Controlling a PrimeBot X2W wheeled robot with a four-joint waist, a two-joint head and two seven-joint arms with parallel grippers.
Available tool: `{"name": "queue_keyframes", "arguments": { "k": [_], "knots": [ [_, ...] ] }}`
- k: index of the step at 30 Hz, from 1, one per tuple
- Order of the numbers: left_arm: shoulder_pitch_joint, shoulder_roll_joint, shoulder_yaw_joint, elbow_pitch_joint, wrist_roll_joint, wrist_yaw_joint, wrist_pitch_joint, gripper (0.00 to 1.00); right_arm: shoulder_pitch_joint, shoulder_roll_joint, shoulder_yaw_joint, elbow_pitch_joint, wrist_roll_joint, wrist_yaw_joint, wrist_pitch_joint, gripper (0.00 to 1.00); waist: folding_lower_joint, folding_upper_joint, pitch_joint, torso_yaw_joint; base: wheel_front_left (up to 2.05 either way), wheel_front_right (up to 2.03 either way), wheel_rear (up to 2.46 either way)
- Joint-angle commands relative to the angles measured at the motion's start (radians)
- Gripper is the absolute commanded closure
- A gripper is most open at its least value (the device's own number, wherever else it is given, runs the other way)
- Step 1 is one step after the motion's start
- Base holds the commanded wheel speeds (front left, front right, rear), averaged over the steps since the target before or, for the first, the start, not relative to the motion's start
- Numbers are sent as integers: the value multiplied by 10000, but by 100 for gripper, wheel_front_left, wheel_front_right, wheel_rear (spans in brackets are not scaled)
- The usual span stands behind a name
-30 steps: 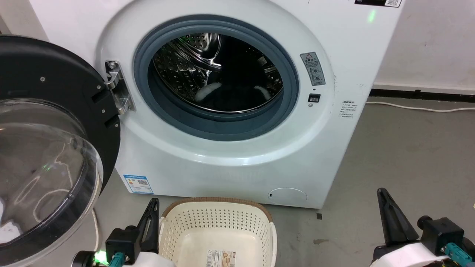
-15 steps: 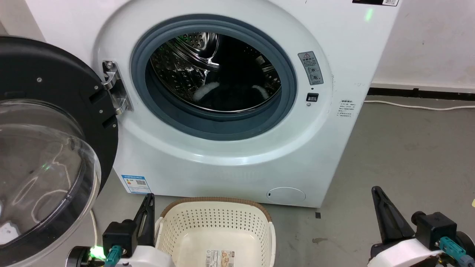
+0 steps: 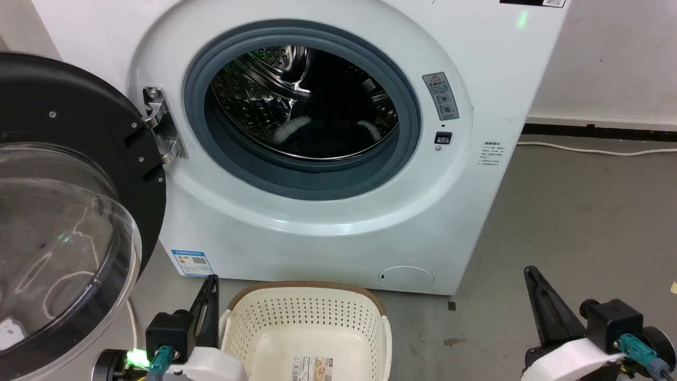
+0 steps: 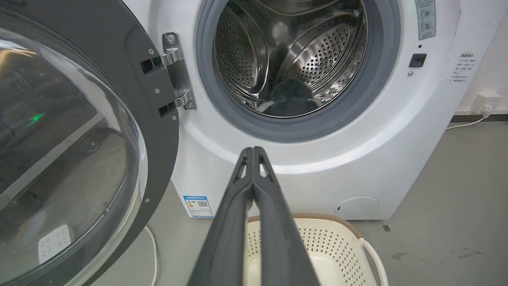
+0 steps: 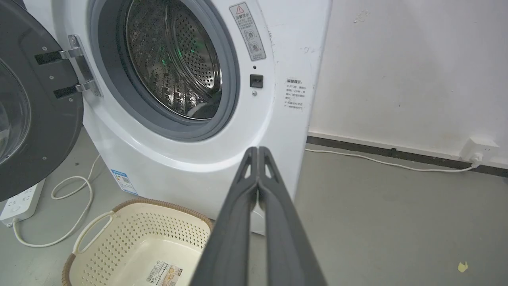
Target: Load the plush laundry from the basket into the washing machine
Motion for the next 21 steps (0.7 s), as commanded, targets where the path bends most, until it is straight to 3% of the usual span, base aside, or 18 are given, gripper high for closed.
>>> {"name": "queue_keyframes", "arguments": {
  "k": [1, 21],
  "knots": [
    [-188, -51, 78, -80, 95, -57, 70, 100, -148, -5, 26, -65, -115, -6, 51, 100, 0, 0, 3, -6, 0, 0, 0],
    [-307, -121, 318, -243, 335, -100, 519, 100, -251, -6, 104, -131, -395, -7, 503, 100, 0, 0, 32, -83, 0, 0, 0]
  ]
}}
